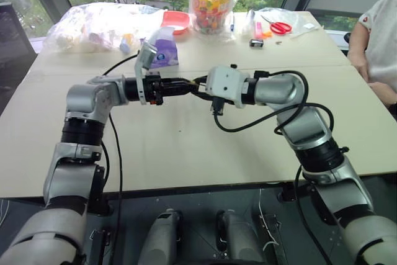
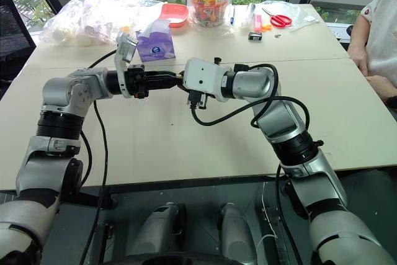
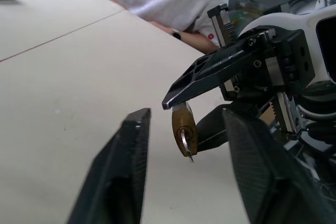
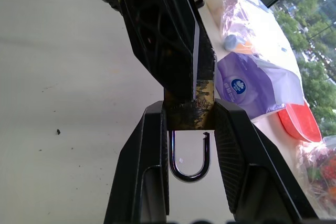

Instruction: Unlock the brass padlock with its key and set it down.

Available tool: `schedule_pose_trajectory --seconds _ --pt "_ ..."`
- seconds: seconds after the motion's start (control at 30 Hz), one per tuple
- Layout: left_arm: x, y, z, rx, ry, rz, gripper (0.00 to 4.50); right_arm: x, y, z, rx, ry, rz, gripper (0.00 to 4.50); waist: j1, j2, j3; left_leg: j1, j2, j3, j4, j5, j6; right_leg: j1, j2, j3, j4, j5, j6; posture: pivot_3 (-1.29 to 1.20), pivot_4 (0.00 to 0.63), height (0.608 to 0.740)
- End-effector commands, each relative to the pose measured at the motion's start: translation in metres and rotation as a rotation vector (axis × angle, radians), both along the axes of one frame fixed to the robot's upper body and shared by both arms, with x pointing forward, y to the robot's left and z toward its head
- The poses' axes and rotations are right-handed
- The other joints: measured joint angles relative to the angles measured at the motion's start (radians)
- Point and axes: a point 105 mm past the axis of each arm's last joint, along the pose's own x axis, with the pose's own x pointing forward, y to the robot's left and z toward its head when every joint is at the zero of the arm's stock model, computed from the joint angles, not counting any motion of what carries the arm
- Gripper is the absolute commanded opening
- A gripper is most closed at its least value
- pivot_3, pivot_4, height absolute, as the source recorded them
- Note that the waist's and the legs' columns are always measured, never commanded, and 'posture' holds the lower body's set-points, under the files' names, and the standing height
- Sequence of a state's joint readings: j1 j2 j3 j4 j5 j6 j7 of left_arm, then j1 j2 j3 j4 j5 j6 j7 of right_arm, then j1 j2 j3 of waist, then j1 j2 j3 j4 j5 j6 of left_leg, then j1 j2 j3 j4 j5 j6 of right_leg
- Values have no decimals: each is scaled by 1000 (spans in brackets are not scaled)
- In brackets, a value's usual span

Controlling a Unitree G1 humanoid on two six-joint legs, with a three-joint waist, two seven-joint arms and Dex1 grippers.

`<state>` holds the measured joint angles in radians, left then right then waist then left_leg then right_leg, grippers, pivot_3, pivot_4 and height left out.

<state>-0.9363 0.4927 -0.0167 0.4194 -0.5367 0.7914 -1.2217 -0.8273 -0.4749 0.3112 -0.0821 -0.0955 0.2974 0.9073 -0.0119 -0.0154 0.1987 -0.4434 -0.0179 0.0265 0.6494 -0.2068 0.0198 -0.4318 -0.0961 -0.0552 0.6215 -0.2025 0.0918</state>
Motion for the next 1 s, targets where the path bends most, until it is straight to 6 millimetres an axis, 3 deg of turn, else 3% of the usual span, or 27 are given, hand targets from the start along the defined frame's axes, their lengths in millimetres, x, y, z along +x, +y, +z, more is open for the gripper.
schedule_pose_trajectory --seconds 0.03,0.37,0.6,0.7,0.87,1.0 --pt "3 -3 12 -3 -60 0 10 -9 9 23 21 -91 41 677 1 0 0 0 0 0 0 0 0 0 0 0 0 0 0 0 150 740" --pt "5 -5 11 -7 -70 11 10 -9 10 24 28 -89 41 677 1 0 0 0 0 0 0 0 0 0 0 0 0 0 0 0 150 740" --pt "4 -6 8 -39 -57 24 0 1 0 19 -23 -126 -24 4117 0 0 0 0 0 0 0 0 0 0 0 0 0 0 0 0 150 740" --pt "4 -1 8 -37 -57 36 0 -1 -12 17 10 -73 -61 4117 0 0 0 0 0 0 0 0 0 0 0 0 0 0 0 0 150 740" --pt "2 6 14 -44 -82 41 0 -6 -28 42 302 95 -123 4117 1 0 0 0 0 0 0 0 0 0 0 0 1 0 0 0 150 740" --pt "-1 6 15 -56 -60 30 0 1 -34 42 288 71 -173 4117 3 0 0 0 0 0 0 0 0 0 -1 0 1 0 0 0 150 740"
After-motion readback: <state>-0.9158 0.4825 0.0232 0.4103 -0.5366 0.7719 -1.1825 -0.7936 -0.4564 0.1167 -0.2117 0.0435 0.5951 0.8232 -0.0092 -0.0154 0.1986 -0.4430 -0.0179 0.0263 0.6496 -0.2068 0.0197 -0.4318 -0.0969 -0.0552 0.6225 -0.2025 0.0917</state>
